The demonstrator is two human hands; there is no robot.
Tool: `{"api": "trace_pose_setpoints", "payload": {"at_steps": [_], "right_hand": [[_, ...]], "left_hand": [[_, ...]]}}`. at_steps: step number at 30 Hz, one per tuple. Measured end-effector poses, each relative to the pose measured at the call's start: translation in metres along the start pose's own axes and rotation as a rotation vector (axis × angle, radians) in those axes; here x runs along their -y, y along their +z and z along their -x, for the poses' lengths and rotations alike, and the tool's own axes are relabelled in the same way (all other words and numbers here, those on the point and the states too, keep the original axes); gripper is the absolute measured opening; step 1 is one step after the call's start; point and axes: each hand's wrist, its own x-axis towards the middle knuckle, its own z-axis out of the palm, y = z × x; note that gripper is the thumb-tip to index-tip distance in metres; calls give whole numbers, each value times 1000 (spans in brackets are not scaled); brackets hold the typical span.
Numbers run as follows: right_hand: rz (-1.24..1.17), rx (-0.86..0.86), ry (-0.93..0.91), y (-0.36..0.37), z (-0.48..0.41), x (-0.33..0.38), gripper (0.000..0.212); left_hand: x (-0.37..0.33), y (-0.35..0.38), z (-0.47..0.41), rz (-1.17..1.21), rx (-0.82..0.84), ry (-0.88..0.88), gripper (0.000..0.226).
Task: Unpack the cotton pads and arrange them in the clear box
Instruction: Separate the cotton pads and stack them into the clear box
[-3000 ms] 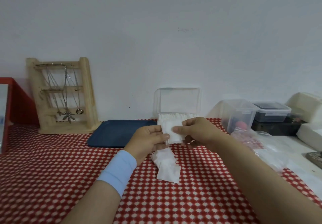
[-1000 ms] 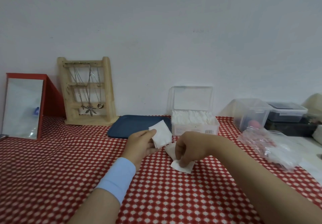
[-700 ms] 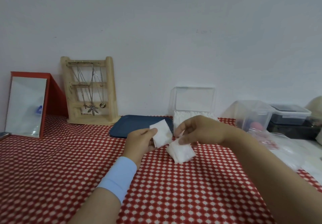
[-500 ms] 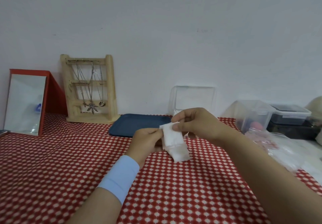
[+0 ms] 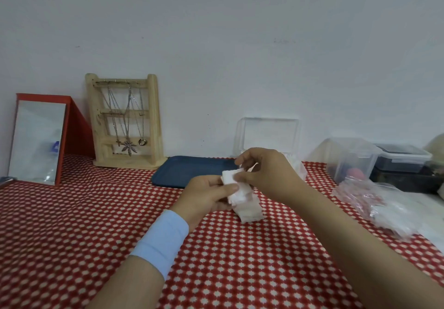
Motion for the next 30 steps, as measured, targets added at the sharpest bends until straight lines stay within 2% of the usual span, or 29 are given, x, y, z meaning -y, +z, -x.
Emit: {"api": "trace_pose_setpoints", "payload": {"at_steps": [4, 8, 12, 15, 19, 21, 23, 26, 30], "right_hand": [[133, 1, -8, -2, 2, -9, 17], [419, 338, 13, -4, 6, -18, 22], [535, 450, -39, 3, 8, -22, 46], [424, 480, 53, 6, 8, -24, 38], [336, 302, 69, 5, 5, -28, 19], [180, 201, 82, 2, 3, -26, 11], [-74, 144, 122, -1, 3, -20, 10], [-326, 173, 219, -7, 6, -8, 9], [-452, 222, 305, -10, 9, 2, 16]], "left_hand": [[5, -11, -7, -30, -145, -14, 23], [9, -22, -12, 0, -287, -13, 15], [11, -21, -14, -19, -328, 2, 16], [12, -18, -13, -53, -322, 9, 17], [12, -14, -11, -95, -320, 13, 19], [12, -14, -12, -104, -341, 14, 17], [12, -14, -12, -94, -370, 12, 13], [12, -12, -11, -62, -376, 10, 19], [13, -9, -12, -14, -304, 2, 18]]}}
